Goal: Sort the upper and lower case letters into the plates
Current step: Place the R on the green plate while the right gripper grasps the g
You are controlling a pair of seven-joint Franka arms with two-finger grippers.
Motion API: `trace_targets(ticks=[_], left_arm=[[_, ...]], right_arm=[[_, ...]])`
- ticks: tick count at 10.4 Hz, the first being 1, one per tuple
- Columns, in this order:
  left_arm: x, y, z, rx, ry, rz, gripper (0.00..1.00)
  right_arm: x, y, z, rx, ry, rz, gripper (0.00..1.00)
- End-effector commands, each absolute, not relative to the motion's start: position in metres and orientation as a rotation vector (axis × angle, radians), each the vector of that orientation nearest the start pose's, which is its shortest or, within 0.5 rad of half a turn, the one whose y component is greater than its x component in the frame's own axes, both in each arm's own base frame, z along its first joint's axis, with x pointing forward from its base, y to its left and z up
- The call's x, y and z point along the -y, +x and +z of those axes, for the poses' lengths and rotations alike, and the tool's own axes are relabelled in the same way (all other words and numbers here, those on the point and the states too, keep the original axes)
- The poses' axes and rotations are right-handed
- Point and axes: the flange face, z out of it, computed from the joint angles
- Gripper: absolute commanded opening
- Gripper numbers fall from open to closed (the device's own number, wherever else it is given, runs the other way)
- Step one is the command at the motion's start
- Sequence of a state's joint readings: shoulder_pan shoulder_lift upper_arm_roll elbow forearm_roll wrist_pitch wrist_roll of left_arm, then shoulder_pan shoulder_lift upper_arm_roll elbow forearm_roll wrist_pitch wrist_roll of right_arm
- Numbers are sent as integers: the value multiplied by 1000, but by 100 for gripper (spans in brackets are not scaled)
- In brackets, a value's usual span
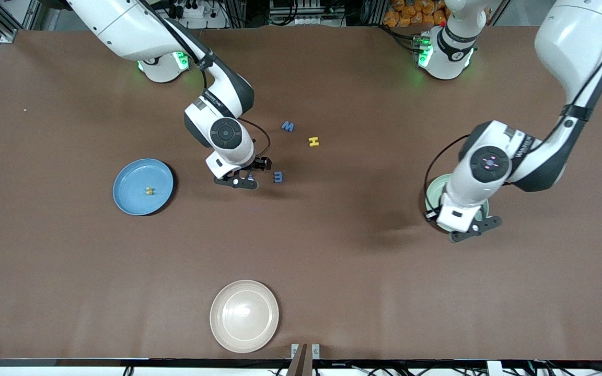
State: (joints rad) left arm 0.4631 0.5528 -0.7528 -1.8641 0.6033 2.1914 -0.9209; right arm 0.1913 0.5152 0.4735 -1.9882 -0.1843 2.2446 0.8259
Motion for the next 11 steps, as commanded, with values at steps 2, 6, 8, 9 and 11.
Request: trace_targets(ticks=[2,6,8,9,11], left_arm=[[71,606,260,495,-2971,23,0],[17,607,248,472,-2973,65,0],[13,606,240,471,-2978,82,0],[8,605,236,468,-2966,85,0],[6,603,226,470,-2971,111,0]], right_arm=[[-345,477,217,247,-3186,283,100],[-338,495,208,391,-3169,151,100],[-344,490,199,310,-3149,143,100],[-344,489,194,297,-3143,150,100],[-351,488,188,241,-3120,123,100]])
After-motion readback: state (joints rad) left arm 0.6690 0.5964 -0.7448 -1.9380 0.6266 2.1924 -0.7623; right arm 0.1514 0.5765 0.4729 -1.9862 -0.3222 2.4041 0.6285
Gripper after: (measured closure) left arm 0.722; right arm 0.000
